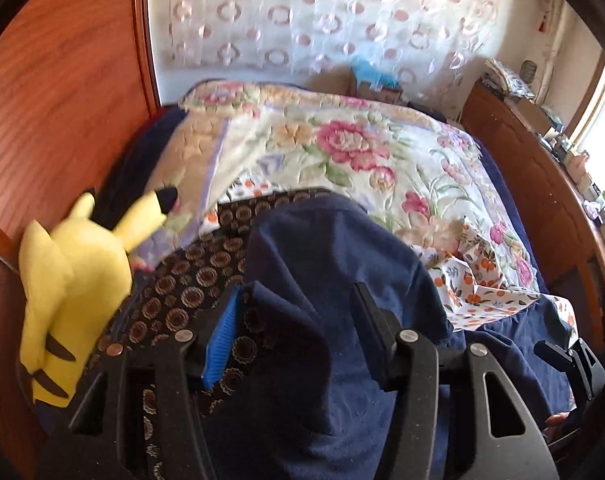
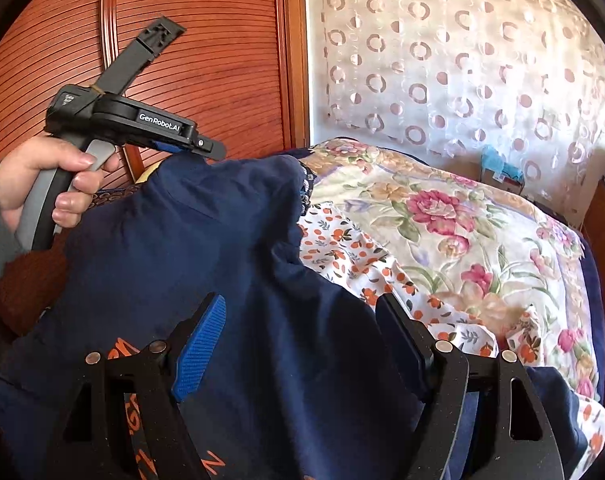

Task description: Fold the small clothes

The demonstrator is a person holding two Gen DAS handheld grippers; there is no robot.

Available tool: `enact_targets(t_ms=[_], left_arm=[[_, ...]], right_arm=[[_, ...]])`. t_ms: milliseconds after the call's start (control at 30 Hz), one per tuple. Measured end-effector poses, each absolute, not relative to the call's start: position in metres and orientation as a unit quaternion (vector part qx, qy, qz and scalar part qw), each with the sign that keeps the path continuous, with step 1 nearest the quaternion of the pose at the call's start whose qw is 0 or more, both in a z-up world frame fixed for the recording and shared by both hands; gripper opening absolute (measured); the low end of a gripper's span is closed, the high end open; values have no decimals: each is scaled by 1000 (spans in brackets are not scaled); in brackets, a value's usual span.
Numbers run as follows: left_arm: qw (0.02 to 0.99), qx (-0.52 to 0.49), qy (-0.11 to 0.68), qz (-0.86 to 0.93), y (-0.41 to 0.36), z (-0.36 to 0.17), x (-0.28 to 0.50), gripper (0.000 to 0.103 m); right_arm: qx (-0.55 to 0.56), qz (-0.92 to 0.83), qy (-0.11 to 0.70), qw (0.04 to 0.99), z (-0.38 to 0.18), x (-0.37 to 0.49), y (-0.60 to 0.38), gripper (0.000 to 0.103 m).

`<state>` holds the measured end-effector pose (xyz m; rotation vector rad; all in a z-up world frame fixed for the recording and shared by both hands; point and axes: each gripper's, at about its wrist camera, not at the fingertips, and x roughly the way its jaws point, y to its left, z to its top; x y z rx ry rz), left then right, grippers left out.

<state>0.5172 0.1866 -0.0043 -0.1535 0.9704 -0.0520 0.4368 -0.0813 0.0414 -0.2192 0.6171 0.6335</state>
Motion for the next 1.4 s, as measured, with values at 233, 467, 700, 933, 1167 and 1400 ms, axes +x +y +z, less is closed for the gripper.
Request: enact_targets(t_ms=[233,467,700,933,1167,1400], left_arm=[[897,-46,438,-41,173,7,504,6],[923,-3,372,-102,136,53,438,4],[915,-27,375,-145,122,38,363,5],[902,-36,408,-135,122,-2,336,5],[915,-35,381,-129,128,13,327,38],[930,-29,353,-102,139,29,336,43]], right_arm=[[-95,300,295,902,45,435,-84,79],[-88,292,287,908,51,429,-85,79],[-65,300,279,910,53,425,-85,79],[-56,343,300,888,43,445,-72,79],[-50,381,349,855,23,487,-54,76],[-52,386,392,834,2,526,-39,68]])
